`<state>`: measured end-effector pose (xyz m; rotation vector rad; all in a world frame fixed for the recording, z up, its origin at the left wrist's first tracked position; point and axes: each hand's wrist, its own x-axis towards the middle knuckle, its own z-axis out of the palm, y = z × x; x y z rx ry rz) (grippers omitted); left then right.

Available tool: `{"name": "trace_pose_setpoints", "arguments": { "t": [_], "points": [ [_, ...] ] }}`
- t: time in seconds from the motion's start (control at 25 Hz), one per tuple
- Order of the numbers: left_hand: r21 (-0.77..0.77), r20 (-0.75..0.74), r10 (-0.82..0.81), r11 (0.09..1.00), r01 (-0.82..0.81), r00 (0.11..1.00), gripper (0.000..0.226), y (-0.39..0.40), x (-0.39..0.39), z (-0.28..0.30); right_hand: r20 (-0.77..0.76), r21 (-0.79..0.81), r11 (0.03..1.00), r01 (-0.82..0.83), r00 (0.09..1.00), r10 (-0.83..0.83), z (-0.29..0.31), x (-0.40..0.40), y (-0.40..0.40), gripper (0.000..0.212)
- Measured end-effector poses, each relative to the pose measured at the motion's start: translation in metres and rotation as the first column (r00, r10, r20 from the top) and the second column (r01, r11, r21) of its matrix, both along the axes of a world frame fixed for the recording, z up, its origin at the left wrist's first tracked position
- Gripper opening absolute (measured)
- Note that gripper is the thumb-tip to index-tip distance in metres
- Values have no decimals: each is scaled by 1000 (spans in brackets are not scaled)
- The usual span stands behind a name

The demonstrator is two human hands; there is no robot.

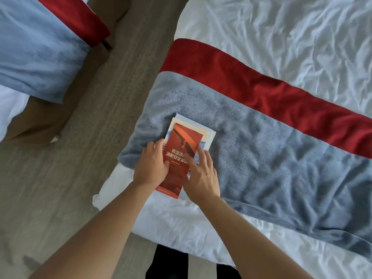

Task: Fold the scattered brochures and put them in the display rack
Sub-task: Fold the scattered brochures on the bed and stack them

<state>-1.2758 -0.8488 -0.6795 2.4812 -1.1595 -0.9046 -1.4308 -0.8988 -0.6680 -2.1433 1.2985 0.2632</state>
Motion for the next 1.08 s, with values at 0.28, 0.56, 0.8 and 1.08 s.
{"name": "trace_pose_setpoints", "arguments": {
  "t": [0.28, 0.56, 0.8, 1.08],
  "points": [
    [49, -48, 140, 989, -137, 989, 32, -19, -4, -3, 32, 300, 807, 509, 840, -542, -2, 7, -17, 72],
    [82, 65, 39, 996, -44, 997, 53, -21, -14, -8, 4, 208, 838, 504, 857, -516, -14, 21, -16, 97],
    [87, -4, 102, 991, -101, 995, 51, -25, -9, -8, 42, 248, 825, 508, 845, -533, -15, 18, -17, 102],
    [-94, -1, 55, 994, -55, 998, 74, -45, -10, 39, 159, 217, 867, 448, 860, -485, 36, 8, -47, 110]
  ]
}}
